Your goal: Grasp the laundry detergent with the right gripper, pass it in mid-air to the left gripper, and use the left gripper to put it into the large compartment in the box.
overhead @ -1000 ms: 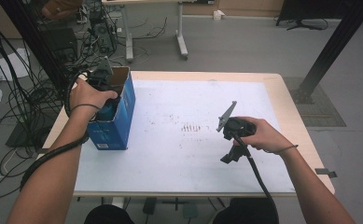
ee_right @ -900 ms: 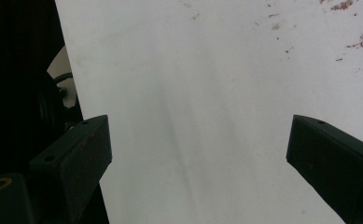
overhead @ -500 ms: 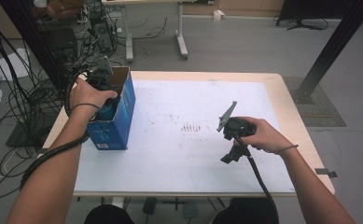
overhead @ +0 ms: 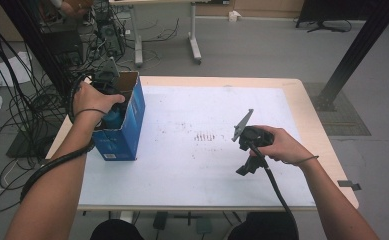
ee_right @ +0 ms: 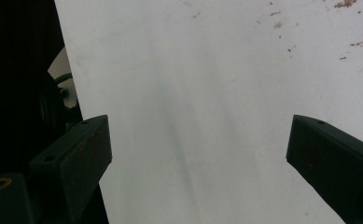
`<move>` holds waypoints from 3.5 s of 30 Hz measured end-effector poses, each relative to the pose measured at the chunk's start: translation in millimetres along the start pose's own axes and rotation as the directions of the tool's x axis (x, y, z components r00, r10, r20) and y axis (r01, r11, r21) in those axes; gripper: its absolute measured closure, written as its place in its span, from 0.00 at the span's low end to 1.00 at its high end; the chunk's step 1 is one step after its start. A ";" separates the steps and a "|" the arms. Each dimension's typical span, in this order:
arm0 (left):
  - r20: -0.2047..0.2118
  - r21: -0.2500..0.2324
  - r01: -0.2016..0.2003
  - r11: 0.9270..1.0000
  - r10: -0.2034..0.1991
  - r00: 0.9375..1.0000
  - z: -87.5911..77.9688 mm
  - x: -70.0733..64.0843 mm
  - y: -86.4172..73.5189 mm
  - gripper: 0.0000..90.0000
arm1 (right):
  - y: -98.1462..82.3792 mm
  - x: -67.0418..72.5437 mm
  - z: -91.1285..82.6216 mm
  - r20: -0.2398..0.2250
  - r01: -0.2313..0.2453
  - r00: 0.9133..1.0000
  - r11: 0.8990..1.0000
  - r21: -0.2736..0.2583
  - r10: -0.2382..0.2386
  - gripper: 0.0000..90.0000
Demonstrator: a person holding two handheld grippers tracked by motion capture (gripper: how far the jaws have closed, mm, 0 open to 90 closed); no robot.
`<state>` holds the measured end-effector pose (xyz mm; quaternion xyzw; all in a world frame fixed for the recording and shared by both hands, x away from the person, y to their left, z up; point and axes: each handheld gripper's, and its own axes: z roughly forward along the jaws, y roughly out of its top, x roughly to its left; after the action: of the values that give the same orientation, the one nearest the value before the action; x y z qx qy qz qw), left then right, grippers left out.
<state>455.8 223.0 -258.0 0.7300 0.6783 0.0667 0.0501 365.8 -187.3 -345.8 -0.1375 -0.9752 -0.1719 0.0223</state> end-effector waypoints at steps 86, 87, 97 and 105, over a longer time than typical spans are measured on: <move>0.062 -0.119 -0.202 0.972 0.210 0.976 -110.6 -75.2 -20.3 0.09 | 3.6 0.0 -0.1 0.003 -0.012 1.000 1.000 -0.011 0.012 0.07; 0.068 -0.118 -0.209 0.971 0.218 0.974 -110.3 -77.5 -20.8 0.09 | 3.6 0.0 -0.1 0.005 -0.012 1.000 1.000 -0.012 0.012 0.07; 0.106 -0.104 -0.287 0.952 0.298 0.949 -105.7 -102.0 -26.9 0.09 | 2.7 -0.2 -0.5 0.007 -0.013 1.000 1.000 -0.019 0.014 0.07; 0.105 -0.077 -0.345 0.935 0.352 0.930 -95.7 -125.1 -36.8 0.10 | 1.1 0.2 -2.6 0.009 -0.014 1.000 1.000 -0.025 0.014 0.07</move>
<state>394.9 99.4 -173.3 0.8397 0.5316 0.0510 0.0981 365.9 -187.1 -343.0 -0.1454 -0.9721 -0.1833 0.0171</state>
